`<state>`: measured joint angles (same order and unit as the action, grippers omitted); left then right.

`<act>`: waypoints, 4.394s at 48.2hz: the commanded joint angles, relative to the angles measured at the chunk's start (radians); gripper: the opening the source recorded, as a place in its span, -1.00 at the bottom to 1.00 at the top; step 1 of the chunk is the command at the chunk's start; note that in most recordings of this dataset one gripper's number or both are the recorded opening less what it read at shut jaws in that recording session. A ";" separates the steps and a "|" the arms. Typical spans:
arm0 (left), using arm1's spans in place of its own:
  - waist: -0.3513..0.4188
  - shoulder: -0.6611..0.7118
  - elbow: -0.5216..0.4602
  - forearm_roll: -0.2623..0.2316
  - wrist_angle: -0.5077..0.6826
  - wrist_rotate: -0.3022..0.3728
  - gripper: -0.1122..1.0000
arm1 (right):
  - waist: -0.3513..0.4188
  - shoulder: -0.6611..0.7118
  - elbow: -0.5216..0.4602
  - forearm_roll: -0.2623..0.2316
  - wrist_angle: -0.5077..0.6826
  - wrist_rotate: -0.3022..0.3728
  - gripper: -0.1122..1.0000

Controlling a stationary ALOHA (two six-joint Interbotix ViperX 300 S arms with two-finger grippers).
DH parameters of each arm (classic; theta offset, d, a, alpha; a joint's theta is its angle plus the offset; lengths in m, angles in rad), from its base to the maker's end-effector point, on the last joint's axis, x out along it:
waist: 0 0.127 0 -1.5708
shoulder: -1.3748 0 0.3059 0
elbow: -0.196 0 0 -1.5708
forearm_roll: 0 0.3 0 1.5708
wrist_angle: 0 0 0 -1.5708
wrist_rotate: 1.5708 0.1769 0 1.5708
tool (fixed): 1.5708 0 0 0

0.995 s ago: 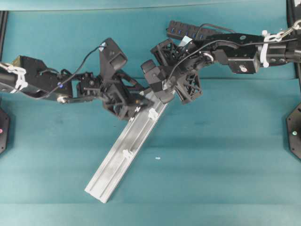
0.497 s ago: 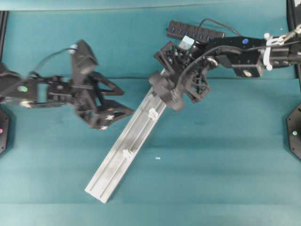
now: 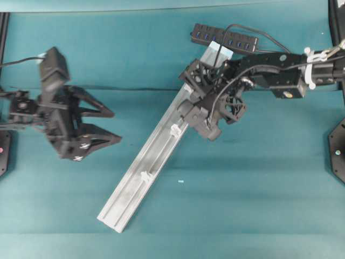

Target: Pass the USB cable through three rings with both arms.

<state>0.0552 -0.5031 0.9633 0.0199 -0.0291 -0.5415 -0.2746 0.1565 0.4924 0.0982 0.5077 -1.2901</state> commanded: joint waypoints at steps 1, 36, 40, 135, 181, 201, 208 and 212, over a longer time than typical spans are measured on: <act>-0.002 -0.025 -0.002 0.003 0.000 -0.002 0.97 | 0.032 0.005 -0.005 0.005 0.003 -0.006 -0.68; 0.003 -0.020 -0.003 0.003 -0.005 -0.002 0.97 | 0.097 0.038 -0.081 0.040 0.000 0.006 -0.67; 0.003 -0.008 -0.008 0.003 -0.006 -0.002 0.97 | 0.107 0.038 -0.081 0.057 0.002 0.008 -0.67; 0.020 0.672 -0.202 0.002 -0.480 -0.150 0.97 | 0.089 0.034 -0.078 0.167 0.000 0.071 -0.67; 0.012 0.701 -0.227 0.002 -0.440 -0.149 -0.14 | 0.089 0.032 -0.074 0.167 0.000 0.074 -0.68; 0.008 0.695 -0.252 0.002 -0.419 -0.158 -0.18 | 0.089 0.034 -0.069 0.163 -0.005 0.074 -0.67; 0.000 0.690 -0.270 0.002 -0.365 -0.158 -0.18 | 0.089 0.032 -0.069 0.163 -0.003 0.075 -0.67; -0.005 0.689 -0.272 0.002 -0.356 -0.158 -0.18 | 0.089 0.032 -0.069 0.163 0.000 0.075 -0.67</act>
<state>0.0859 0.1902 0.7271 0.0184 -0.3835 -0.6964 -0.1933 0.1902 0.4264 0.2562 0.5047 -1.2272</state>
